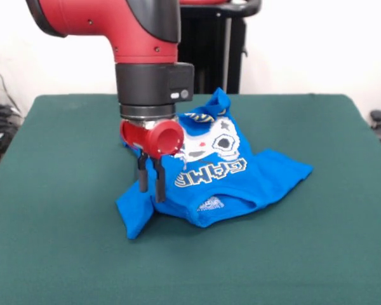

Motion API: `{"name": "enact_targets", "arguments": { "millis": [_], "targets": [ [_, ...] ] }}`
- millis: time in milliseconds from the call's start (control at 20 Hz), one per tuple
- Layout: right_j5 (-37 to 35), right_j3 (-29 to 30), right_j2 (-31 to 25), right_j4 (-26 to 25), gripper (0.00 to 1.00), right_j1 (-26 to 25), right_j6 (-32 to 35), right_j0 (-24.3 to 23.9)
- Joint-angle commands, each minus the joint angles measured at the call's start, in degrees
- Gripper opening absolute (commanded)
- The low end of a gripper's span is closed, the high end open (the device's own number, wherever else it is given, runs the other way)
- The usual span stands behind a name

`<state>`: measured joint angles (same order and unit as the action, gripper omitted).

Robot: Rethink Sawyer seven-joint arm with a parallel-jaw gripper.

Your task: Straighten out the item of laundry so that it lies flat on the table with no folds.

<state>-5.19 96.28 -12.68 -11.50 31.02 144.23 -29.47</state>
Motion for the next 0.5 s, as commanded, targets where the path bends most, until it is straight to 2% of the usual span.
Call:
{"name": "enact_targets", "arguments": {
  "millis": [50, 300, 500],
  "targets": [
    [-6.2, 1.0, -4.9, -1.7, 1.0, 1.7, -2.5, 0.4],
    [-7.3, 0.4, -3.9, -2.2, 1.0, 1.7, -3.4, -0.1],
    [-5.6, 0.4, -4.5, -2.8, 1.0, -1.2, -3.3, -1.1]
  ]
}}
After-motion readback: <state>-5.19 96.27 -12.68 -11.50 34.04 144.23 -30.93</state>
